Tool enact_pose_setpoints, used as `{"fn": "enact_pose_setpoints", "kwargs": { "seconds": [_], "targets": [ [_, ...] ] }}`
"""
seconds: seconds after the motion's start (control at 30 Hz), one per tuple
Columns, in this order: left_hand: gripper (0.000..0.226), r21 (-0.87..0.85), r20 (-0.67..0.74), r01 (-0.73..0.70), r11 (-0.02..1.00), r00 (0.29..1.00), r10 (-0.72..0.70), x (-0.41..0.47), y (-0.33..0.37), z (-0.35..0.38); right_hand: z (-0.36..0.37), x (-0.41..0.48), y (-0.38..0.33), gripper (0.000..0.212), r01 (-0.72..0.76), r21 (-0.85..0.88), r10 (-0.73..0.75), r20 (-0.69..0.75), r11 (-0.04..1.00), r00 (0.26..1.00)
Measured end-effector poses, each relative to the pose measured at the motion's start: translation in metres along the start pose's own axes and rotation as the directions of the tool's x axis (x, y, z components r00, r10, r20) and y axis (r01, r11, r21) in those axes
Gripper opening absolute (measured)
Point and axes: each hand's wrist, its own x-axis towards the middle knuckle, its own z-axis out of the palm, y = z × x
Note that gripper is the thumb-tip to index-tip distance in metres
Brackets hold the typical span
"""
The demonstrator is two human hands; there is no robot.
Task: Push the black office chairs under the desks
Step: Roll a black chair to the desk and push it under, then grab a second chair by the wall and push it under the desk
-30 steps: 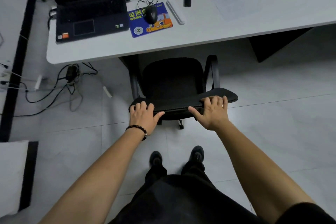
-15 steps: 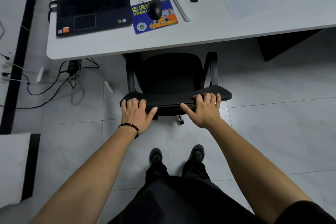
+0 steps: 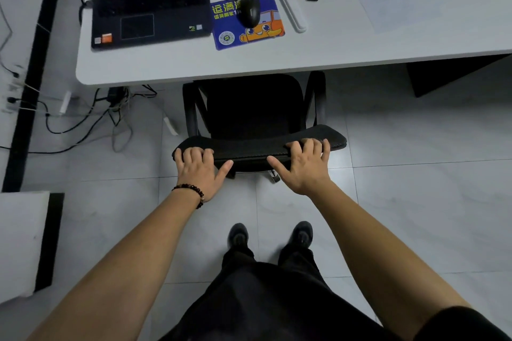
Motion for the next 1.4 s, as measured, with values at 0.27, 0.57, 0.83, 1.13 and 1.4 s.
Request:
{"fn": "enact_pose_setpoints", "kwargs": {
  "seconds": [0.27, 0.57, 0.83, 1.13, 1.4],
  "targets": [
    [0.066, -0.114, 0.023, -0.047, 0.992, 0.998, 0.05, -0.001, -0.003, 0.0, -0.002, 0.0, 0.002, 0.089, -0.031, 0.023, 0.031, 0.014, 0.999, 0.999],
    [0.04, -0.604, -0.241, -0.256, 0.755, 0.961, 0.133, -0.065, -0.056, 0.005, 0.013, -0.099, -0.059, 0.055, -0.244, 0.5, 0.343, -0.115, 0.831, 0.932],
    [0.039, -0.83, 0.209, 0.071, 0.554, 0.959, 0.19, -0.137, -0.076, 0.021, 0.083, -0.293, -0.092, 0.053, -0.518, 0.644, 0.642, 0.054, 0.562, 0.764],
    [0.033, -0.761, 0.127, -0.332, 0.557, 0.766, 0.63, -0.205, 0.014, 0.001, 0.108, -0.484, -0.101, 0.053, -0.559, 0.812, 0.943, 0.032, 0.169, 0.331],
    [0.034, -0.66, 0.072, -0.667, 0.345, 0.402, 0.913, -0.443, 0.079, 0.052, 0.195, -0.727, -0.169, 0.052, -0.437, 0.896, 0.995, 0.044, -0.077, -0.085]
  ]
}}
